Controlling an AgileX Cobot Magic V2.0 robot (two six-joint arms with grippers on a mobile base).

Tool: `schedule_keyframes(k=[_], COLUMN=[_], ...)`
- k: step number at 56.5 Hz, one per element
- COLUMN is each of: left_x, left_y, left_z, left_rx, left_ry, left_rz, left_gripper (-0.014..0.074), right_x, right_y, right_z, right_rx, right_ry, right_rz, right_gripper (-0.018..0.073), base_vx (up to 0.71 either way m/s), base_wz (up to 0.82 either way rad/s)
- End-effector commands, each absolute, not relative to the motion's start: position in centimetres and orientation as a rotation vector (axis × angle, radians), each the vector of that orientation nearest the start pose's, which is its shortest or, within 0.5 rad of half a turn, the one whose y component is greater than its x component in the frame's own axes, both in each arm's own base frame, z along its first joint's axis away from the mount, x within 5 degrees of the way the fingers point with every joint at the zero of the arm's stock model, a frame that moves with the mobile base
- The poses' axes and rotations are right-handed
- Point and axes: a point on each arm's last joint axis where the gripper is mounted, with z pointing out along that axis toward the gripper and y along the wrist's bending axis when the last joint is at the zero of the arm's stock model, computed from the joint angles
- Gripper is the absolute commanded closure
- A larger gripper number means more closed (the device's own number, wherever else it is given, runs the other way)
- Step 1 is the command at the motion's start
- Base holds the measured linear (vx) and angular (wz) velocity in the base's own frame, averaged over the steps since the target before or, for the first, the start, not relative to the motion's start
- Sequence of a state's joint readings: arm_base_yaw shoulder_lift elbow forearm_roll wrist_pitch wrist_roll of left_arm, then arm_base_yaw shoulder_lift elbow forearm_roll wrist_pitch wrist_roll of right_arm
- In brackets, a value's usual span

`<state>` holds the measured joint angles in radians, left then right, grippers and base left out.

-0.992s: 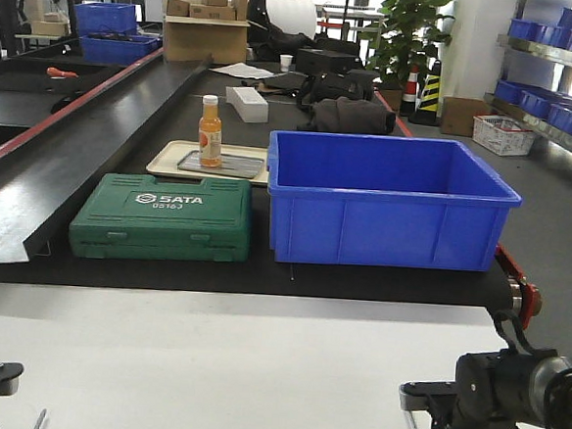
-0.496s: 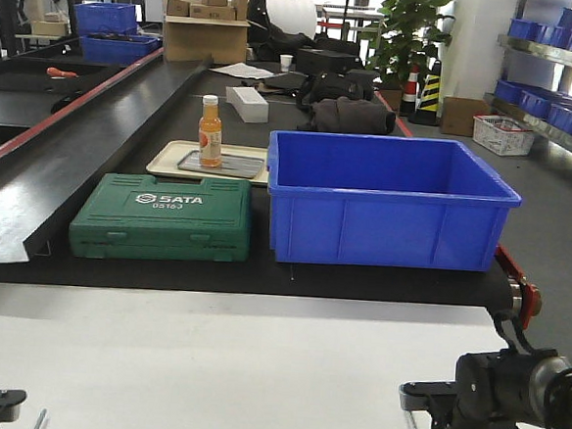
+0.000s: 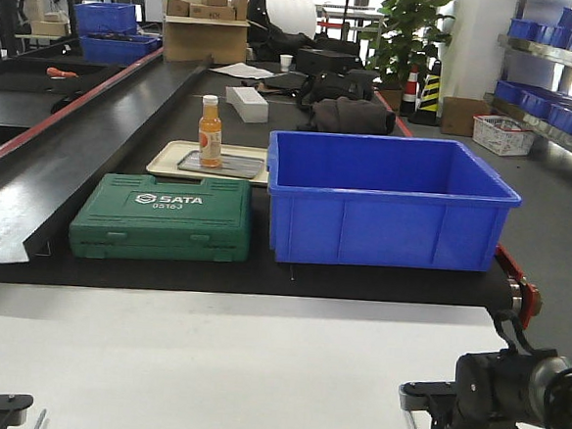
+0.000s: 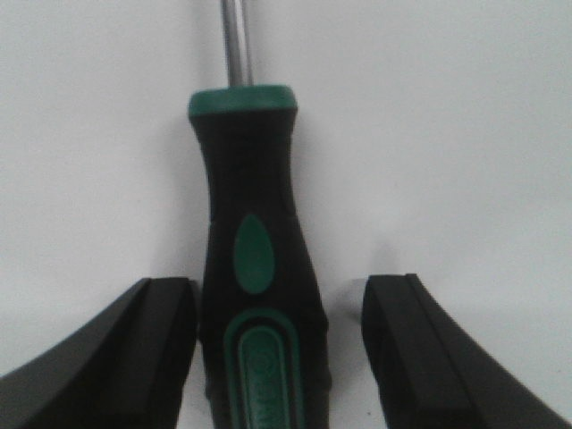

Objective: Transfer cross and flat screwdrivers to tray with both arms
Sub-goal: 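Lower the left gripper onto the other screwdriver handle and close, then lift both screwdrivers upright off the table with both grippers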

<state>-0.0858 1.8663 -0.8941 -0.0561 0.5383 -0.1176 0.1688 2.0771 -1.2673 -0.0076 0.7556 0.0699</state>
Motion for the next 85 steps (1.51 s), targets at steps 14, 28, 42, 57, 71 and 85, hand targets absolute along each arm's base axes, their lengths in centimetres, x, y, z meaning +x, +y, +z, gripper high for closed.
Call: schedule_keyframes(k=[14, 28, 42, 57, 71, 85], left_x=[31.3, 31.2, 31.2, 31.1, 29.2, 23.8], left_y=[-3.1, -3.1, -3.1, -3.1, -2.9, -2.7], left_z=[11.5, 11.5, 11.8, 15.9, 23.9, 32.8], left_rx=[-0.136, -0.122, -0.118, -0.101, -0.079, -0.004], left_ry=[2.946, 2.957, 2.953, 2.812, 2.535, 2.211], left_rz=[-0.087, -0.078, -0.077, -0.098, -0.134, -0.156], left_gripper=[0.0079, 0.0375, 0.0605, 0.0603, 0.0602, 0.0602], right_x=[38.2, 38.2, 38.2, 38.1, 34.8, 26.7], right_y=[6.6, 6.6, 6.6, 6.6, 6.1, 4.7], right_z=[12.6, 12.6, 12.7, 17.5, 26.2, 32.8], right_rx=[-0.134, -0.134, -0.137, -0.13, -0.114, -0.109], right_ry=[2.978, 2.978, 2.967, 2.826, 2.566, 2.169], right_rz=[0.047, 0.047, 0.045, 0.069, 0.114, 0.157], right_gripper=[0.0567, 0.0567, 0.0567, 0.0567, 0.0567, 0.0567], base_vx=[0.0, 0.0, 0.0, 0.0, 0.0, 0.0], base_wz=[0.0, 0.0, 0.0, 0.0, 0.0, 0.0])
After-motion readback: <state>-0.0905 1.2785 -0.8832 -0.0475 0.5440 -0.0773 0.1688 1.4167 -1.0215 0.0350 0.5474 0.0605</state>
